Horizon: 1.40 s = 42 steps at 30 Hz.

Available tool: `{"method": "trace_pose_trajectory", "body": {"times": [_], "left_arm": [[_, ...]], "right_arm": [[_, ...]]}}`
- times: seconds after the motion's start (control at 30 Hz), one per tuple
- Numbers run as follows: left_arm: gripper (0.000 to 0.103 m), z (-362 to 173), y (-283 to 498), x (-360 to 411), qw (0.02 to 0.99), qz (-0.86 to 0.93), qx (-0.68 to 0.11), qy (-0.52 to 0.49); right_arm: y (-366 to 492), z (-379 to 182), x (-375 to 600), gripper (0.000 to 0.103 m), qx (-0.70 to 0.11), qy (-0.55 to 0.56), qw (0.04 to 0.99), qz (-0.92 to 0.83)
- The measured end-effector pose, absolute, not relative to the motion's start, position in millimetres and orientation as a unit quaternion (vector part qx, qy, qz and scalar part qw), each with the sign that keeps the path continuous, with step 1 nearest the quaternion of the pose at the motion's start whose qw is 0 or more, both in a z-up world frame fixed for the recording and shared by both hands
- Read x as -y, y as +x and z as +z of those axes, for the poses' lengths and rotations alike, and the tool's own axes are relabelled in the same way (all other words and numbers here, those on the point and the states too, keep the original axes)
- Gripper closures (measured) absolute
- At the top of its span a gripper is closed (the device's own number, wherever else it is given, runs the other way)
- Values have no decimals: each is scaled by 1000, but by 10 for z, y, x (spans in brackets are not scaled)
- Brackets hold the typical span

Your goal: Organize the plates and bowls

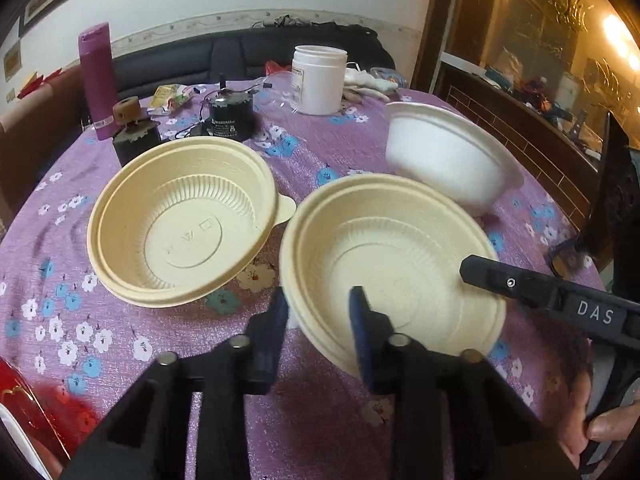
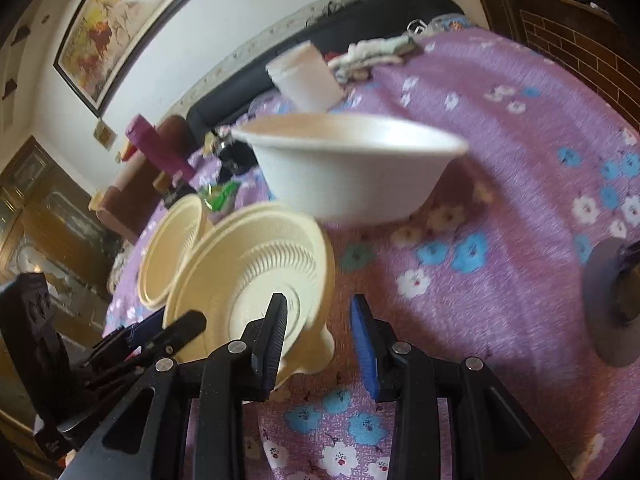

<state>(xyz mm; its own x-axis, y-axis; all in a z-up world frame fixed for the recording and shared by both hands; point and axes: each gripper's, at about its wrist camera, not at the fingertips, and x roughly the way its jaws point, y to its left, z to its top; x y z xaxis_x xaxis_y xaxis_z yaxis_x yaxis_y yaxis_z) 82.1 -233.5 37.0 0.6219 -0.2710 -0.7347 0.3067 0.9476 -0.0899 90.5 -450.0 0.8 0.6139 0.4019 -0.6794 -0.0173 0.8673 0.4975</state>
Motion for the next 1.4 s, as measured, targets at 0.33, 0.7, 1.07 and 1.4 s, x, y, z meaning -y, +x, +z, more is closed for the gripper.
{"method": "trace_pose_trajectory", "body": {"times": [0.33, 0.7, 1.07, 1.4], "left_arm": [[82, 599, 421, 2168, 914, -124, -385, 23], [76, 541, -255, 1853, 912, -75, -403, 26], [63, 557, -123, 1828, 919, -42, -391, 35], [88, 438, 23, 1871, 915, -54, -398, 25]], "right_arm": [[652, 218, 4375, 77, -403, 203, 879, 154], [452, 275, 3806, 74, -430, 117, 863, 240], [471, 335, 4024, 55, -400, 142, 881, 210], [527, 205, 4017, 81, -431, 143, 866, 209]]}}
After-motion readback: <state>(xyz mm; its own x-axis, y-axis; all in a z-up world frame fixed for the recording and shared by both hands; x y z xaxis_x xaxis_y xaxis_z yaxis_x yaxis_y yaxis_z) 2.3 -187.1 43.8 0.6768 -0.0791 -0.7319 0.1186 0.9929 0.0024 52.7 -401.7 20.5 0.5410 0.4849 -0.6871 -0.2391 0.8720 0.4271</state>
